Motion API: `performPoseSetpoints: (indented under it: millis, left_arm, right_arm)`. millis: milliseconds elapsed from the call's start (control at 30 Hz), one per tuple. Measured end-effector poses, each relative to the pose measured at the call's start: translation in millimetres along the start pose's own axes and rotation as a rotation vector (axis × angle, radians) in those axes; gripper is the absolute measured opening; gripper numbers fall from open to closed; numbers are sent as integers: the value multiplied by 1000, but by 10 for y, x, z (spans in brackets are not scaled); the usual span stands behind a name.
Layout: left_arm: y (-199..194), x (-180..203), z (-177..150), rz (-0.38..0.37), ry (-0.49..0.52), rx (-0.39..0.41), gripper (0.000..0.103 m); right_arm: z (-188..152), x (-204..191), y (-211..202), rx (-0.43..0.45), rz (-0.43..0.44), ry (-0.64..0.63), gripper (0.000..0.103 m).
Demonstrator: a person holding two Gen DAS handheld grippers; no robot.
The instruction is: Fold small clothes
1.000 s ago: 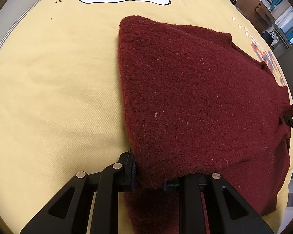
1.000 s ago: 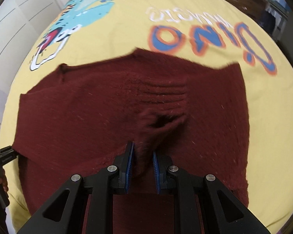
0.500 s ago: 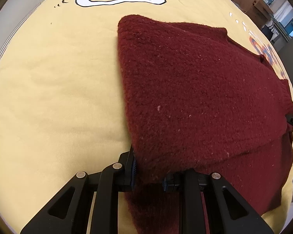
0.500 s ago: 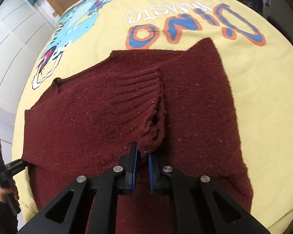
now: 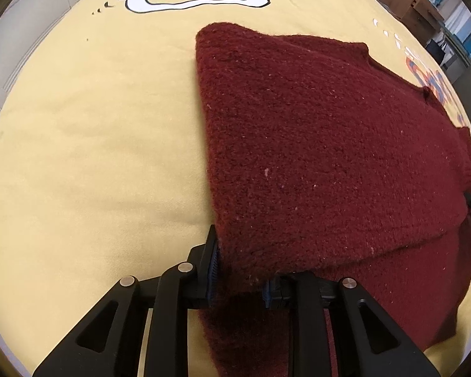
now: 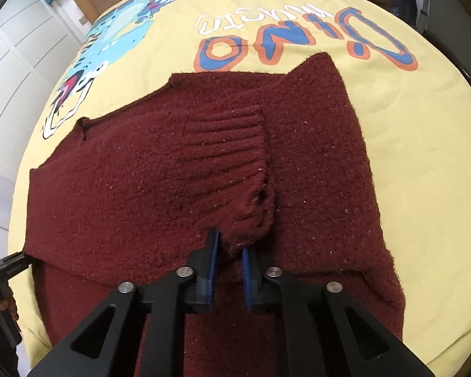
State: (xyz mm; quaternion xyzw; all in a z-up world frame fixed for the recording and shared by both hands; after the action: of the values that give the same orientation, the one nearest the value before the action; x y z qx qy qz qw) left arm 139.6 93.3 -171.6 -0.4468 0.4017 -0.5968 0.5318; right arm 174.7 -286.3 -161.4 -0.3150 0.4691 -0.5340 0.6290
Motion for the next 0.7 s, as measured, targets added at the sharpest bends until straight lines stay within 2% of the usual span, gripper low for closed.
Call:
performPoseSetpoints:
  millis: [67, 100, 133, 167, 233, 333, 400, 500, 567, 700]
  left_arm:
    - [-34, -5, -14, 33, 0, -9, 43]
    - [-68, -31, -30, 57, -14, -13, 58]
    - [-113, -51, -50, 70, -24, -9, 65]
    - [-170, -64, -71, 73, -27, 0, 68]
    - [-286, -81, -104, 80, -24, 16, 81]
    - [-476, -54, -107, 94, -9, 41, 95]
    - [-598, 3, -67, 96, -5, 73, 101]
    - [-778, 148, 43, 74, -8, 135, 101]
    - [-845, 306, 123, 53, 0, 165, 102]
    - [-833, 650, 215, 22, 57, 185, 102]
  right_arm:
    - [-12, -12, -46, 10, -27, -17, 38]
    - [-19, -14, -87, 17, -35, -27, 43]
    - [-19, -9, -119, 24, -40, -31, 59]
    - [-15, 5, -171, 36, -49, -34, 73]
    - [8, 27, -279, 63, -60, -39, 79]
    - [55, 23, -413, 89, -78, -55, 81]
    - [87, -10, -511, 106, -67, -67, 82]
    - [140, -121, -652, 152, -71, -105, 90]
    - [175, -241, -701, 177, -84, -147, 103]
    - [234, -493, -716, 225, -111, -223, 103]
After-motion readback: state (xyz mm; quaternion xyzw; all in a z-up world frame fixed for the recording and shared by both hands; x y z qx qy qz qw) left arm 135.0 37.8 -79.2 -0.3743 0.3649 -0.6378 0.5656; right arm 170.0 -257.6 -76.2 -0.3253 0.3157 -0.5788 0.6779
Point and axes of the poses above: each gripper's, at about its wrist camera, not at the fingertips, and y roughly the way its jaws point, x to its right, z to its top, the point moved 4 cm from there along y, roughly the way its jaws point, and after that the axes turned 2 degrees about -z, right-handed, at the moved point
